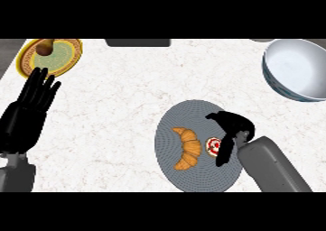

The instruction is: Pick the cupcake from the placemat and place it in the bowl

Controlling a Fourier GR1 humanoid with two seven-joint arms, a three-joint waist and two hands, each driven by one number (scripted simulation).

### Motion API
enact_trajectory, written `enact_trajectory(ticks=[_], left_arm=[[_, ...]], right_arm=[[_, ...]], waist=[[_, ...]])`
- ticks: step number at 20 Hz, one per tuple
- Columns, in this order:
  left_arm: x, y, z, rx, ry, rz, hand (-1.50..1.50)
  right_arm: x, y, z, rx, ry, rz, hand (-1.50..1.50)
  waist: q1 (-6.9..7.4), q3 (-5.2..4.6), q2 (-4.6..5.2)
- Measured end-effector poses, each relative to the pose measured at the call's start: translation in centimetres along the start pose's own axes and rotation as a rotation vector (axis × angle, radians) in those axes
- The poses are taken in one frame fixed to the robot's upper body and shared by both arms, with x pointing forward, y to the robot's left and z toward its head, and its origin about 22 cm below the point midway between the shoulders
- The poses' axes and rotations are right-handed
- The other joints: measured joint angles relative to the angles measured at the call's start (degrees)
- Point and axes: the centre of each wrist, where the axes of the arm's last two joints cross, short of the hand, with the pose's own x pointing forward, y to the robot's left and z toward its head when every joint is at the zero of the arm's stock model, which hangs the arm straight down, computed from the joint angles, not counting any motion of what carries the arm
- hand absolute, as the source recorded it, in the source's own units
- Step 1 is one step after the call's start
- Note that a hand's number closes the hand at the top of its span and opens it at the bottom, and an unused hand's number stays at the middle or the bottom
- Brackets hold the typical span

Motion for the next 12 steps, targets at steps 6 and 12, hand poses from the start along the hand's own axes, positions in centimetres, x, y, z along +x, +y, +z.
enact_trajectory(ticks=[6, 12], left_arm=[[0.0, -0.8, 0.0, -0.003, -0.002, 0.000, 0.00], [0.0, -1.1, 0.1, 0.000, 0.002, 0.002, 0.00]], right_arm=[[0.3, 0.8, -0.9, -0.014, -0.041, 0.129, 1.50], [0.6, 1.0, -1.3, -0.034, -0.082, 0.200, 1.50]], waist=[[0.05, -0.17, -0.19], [0.04, -0.06, -0.09]])
